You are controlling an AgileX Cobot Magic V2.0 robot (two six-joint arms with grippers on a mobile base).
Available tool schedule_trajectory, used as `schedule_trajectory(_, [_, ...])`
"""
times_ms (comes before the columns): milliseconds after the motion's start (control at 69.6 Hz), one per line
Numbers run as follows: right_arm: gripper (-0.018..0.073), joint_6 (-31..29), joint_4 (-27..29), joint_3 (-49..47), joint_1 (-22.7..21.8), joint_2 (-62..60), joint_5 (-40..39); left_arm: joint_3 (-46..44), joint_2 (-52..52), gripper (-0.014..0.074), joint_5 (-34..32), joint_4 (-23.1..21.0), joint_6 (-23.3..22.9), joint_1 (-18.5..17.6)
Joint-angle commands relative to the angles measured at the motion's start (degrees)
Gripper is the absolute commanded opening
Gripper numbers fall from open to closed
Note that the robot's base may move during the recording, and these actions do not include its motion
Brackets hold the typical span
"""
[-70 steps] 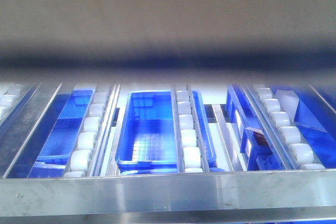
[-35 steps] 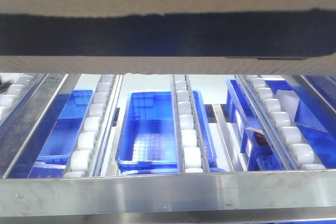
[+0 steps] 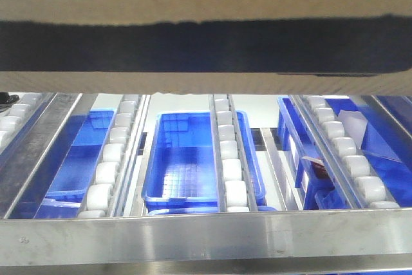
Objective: Grab box from left shelf to table start
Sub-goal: 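Lift the cardboard box with both grippers and pull it off the shelf, then hold the box with both grippers while the base turns away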
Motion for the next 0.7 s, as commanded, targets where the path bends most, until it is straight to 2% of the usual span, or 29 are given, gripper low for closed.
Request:
schedule_trajectory(0, [0.0059, -0.49, -0.08, -1.72, -0.10, 1.08, -8.24, -1.88, 0.90, -0.0090, -12.37, -0.97, -1.12, -0.14])
schedule_trajectory(273, [0.0059, -0.49, -0.08, -1.72, -0.16, 1.08, -8.24, 0.11, 1.01, -0.0090, -12.48, -0.97, -1.12, -0.14])
schedule_trajectory(690, [0.0059, -0.49, -0.08, -1.72, -0.16, 1.08, -8.18, 11.26, 1.01, -0.0090, -12.58, -0.97, -1.12, -0.14])
